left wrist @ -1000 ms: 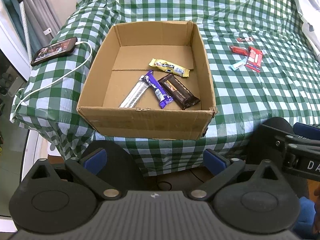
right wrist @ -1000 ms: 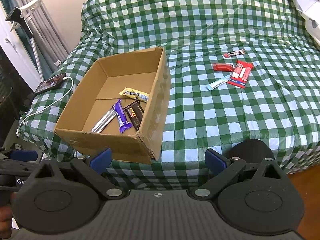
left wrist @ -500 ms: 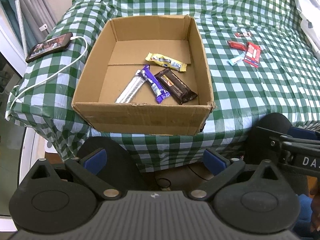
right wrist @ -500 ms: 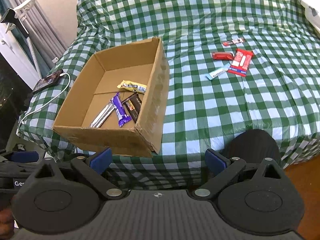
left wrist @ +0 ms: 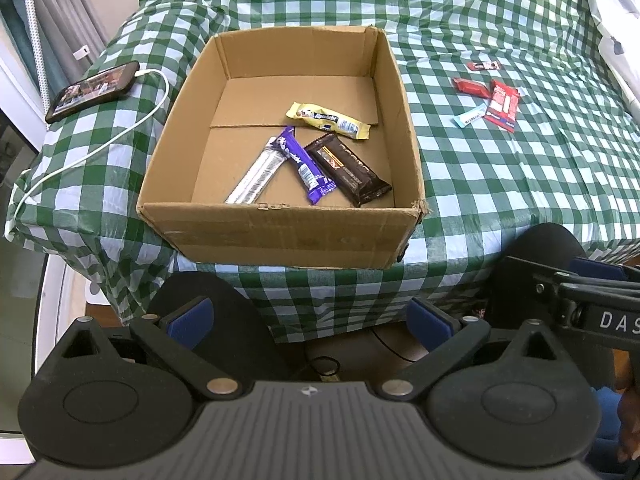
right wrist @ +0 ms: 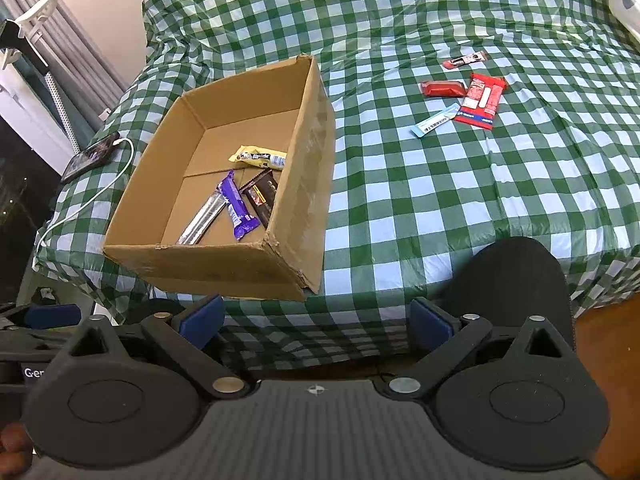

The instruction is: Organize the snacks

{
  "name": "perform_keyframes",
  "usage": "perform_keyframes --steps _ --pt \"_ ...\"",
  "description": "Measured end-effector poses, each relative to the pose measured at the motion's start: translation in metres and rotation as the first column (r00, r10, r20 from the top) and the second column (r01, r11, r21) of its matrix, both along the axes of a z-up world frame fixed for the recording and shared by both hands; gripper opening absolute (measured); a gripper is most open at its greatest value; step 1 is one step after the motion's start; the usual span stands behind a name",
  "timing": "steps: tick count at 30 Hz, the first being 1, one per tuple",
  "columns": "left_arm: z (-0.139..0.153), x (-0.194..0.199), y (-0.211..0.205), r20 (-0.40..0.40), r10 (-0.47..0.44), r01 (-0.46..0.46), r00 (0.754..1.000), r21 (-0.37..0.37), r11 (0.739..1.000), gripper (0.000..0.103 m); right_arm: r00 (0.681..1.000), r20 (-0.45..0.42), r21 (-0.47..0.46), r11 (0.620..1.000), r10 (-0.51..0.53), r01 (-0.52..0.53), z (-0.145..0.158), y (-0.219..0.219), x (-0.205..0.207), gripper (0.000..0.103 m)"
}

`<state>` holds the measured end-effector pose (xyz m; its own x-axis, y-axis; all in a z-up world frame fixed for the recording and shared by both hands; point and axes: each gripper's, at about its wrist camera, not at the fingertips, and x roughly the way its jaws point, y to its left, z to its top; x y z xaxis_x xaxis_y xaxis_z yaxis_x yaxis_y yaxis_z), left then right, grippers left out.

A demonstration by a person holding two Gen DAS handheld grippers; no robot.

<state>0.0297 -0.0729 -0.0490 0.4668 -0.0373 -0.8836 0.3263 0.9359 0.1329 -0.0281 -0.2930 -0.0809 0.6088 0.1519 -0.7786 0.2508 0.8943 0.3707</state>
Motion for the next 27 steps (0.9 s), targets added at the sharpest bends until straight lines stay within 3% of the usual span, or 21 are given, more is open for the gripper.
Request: perform_keyframes --steps 27 --pt "-0.0084 0.0025 -0.0001 -0.026 -0.003 0.003 1.0 0.005 1.0 0.103 1.0 -0.028 0.01 1.0 0.001 -0.001 -0.0082 -0.0027 0.0035 0.098"
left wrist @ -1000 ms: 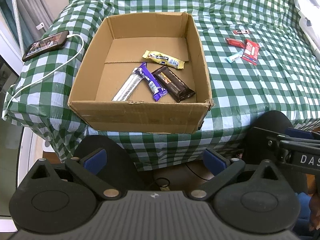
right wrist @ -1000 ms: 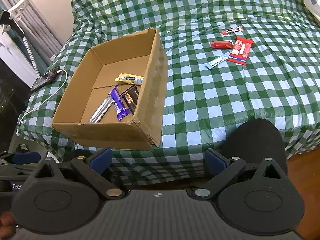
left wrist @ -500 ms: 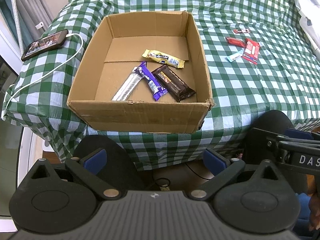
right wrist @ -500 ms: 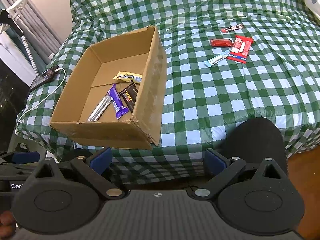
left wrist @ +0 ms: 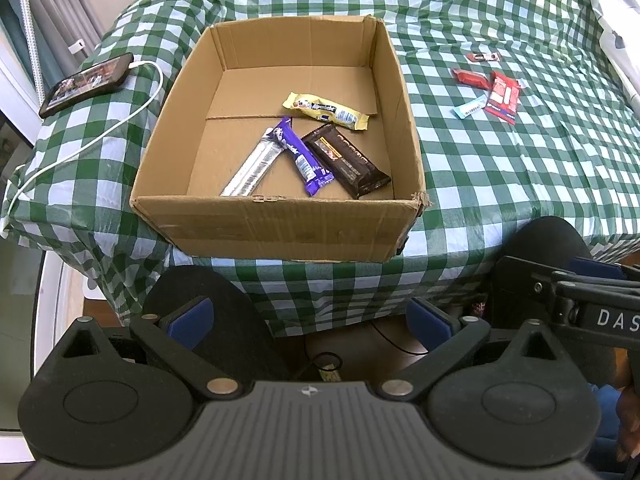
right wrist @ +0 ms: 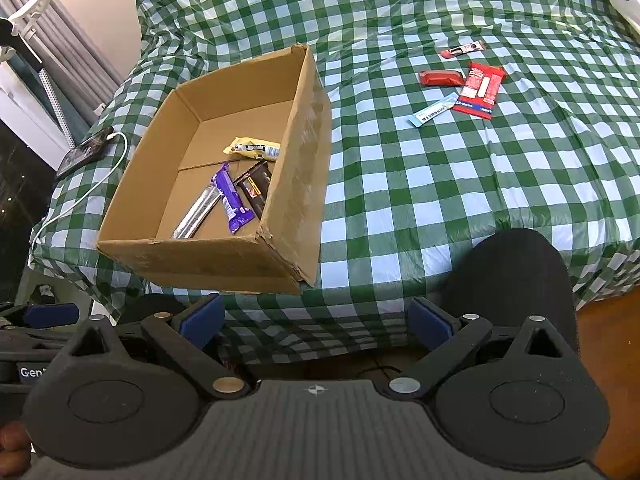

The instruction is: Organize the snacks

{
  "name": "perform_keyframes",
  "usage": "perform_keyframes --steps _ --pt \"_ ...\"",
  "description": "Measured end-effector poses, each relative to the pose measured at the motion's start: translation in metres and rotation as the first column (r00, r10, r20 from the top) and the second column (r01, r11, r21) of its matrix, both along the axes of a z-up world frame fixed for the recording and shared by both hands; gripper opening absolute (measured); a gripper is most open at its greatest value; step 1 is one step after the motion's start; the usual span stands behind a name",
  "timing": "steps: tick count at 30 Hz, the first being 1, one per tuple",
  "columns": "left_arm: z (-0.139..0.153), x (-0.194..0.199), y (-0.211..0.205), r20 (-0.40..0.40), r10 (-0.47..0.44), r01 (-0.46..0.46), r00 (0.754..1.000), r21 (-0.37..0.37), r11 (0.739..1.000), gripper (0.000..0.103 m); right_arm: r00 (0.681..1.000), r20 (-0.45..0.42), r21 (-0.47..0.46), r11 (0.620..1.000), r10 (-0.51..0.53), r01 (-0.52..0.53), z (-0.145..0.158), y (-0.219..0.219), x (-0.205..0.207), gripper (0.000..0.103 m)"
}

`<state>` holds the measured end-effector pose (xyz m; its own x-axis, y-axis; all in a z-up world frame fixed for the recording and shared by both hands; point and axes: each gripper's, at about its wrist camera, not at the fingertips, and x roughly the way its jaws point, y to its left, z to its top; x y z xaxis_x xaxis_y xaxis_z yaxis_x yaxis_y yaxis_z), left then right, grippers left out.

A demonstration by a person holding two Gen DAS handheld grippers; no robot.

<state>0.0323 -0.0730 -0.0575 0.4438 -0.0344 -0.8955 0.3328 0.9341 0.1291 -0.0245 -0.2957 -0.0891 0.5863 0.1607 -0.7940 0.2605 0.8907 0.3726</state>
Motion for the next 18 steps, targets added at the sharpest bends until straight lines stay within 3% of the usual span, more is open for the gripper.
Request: perform_keyframes --steps 18 --pt "-0.0067 0.0037 -0.0007 -0.031 0.006 -0.006 1.0 -0.003 1.0 0.103 1.0 -0.024 -0.004 1.0 0.004 -0.004 -0.0045 -0.0005 0.003 0.098"
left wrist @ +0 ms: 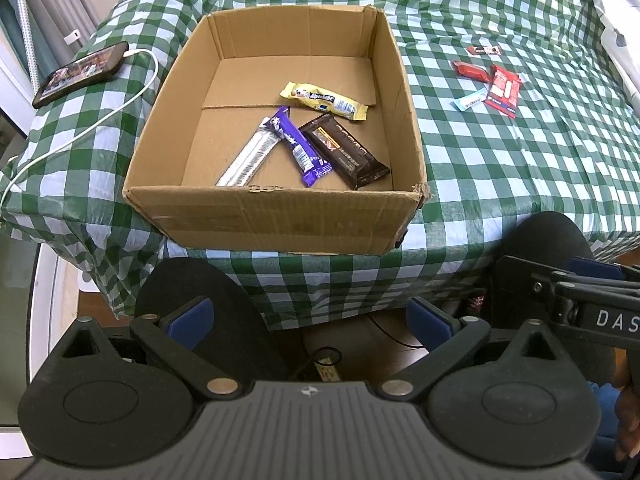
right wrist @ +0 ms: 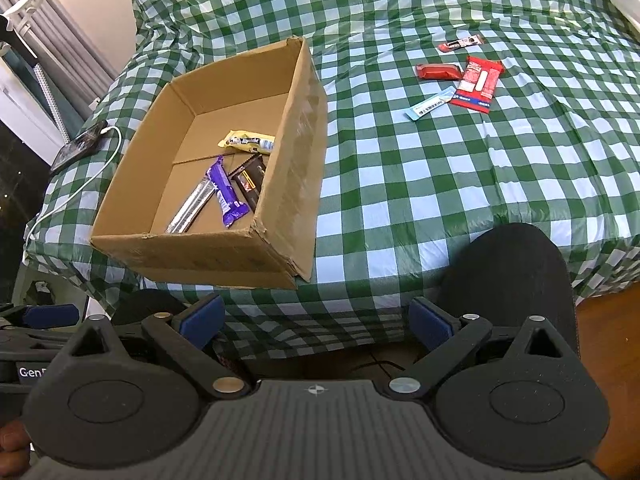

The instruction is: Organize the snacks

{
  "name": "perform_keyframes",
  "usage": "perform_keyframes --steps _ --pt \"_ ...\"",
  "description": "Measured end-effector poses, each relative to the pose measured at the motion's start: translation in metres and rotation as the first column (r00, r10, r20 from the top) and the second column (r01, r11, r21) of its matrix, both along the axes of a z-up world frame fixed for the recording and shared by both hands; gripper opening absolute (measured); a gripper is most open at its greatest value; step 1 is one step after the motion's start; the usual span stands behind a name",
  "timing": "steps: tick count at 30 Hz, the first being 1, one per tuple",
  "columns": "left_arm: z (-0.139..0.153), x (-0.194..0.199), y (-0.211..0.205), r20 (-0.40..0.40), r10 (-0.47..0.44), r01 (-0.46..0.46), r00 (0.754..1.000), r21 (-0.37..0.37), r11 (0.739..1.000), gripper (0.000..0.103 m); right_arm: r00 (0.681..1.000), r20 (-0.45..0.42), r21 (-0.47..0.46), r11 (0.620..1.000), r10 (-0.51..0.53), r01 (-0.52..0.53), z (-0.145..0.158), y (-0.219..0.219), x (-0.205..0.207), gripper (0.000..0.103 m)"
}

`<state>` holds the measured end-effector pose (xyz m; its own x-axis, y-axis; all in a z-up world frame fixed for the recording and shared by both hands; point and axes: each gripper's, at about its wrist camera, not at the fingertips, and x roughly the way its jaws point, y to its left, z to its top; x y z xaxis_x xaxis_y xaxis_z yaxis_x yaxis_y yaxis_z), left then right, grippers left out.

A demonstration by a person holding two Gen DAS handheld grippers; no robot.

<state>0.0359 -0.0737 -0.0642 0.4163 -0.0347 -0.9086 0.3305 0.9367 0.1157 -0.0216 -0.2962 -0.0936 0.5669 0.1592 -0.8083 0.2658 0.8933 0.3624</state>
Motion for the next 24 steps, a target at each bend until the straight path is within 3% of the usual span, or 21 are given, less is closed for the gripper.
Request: perform_keyframes --steps 14,24 --pt "-0.021 0.01 0.002 -0.087 0.01 -0.01 0.996 0.0 1.0 0.103 0.998 -0.058 -0.005 1.0 0.008 -0.008 -0.011 0.001 0.006 0.098" --pt "-0.017 0.019 0.0 -0.057 0.008 -0.008 0.998 0.001 1.0 0.103 0.999 -0.034 -0.02 0.999 0.034 -0.035 -0.009 0.005 0.015 0.098"
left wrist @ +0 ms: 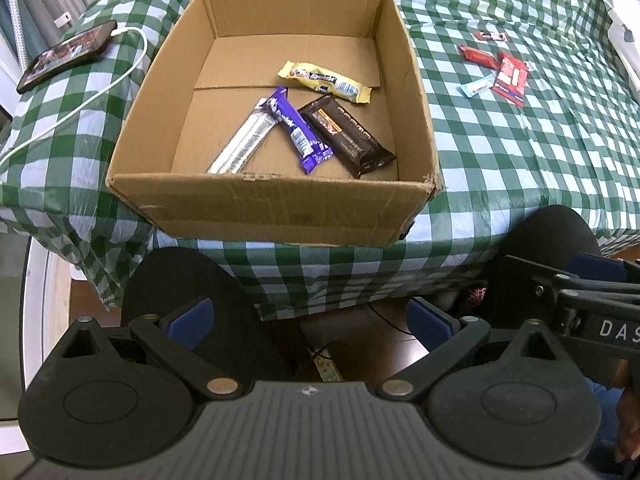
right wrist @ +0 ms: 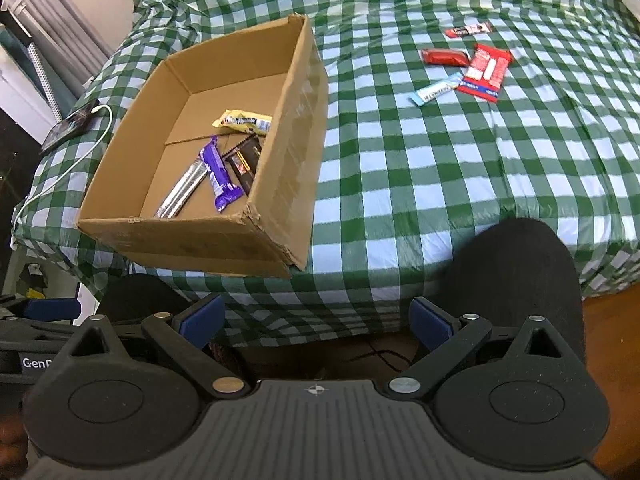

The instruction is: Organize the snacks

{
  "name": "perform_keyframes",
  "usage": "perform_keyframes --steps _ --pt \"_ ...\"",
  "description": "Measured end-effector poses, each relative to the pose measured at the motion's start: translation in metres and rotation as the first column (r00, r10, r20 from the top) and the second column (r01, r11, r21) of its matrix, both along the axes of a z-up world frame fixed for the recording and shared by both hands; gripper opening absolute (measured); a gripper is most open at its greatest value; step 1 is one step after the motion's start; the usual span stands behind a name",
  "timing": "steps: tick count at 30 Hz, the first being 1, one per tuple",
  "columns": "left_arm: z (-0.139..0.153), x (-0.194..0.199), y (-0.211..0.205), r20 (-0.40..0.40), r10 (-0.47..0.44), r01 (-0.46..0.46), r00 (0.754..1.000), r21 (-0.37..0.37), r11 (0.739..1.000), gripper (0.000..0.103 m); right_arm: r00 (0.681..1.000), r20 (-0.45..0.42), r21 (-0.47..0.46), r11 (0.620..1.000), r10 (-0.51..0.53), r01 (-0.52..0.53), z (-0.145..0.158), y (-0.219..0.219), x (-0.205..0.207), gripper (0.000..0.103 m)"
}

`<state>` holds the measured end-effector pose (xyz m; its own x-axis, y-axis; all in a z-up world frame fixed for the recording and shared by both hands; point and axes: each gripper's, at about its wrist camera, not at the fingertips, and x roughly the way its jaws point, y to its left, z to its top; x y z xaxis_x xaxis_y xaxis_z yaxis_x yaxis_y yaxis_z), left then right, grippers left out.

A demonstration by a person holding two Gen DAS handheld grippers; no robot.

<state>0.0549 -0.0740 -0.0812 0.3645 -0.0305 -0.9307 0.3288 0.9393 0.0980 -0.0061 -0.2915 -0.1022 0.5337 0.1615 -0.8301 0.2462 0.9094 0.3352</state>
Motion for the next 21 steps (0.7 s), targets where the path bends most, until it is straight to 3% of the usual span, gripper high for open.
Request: perform_keyframes --steps 10,21 --pt "0.017 0.008 -0.007 0.049 -0.001 0.001 0.999 -0.004 1.0 0.103 0.997 0.076 -0.041 0.999 0.01 -0.007 0.013 -0.004 0.003 0.098" --pt "0.032 0.017 -0.029 0.087 -0.028 0.027 0.996 0.02 0.999 0.103 0.992 0.128 -0.023 1.0 -0.01 0.013 0.02 -0.019 0.006 0.098"
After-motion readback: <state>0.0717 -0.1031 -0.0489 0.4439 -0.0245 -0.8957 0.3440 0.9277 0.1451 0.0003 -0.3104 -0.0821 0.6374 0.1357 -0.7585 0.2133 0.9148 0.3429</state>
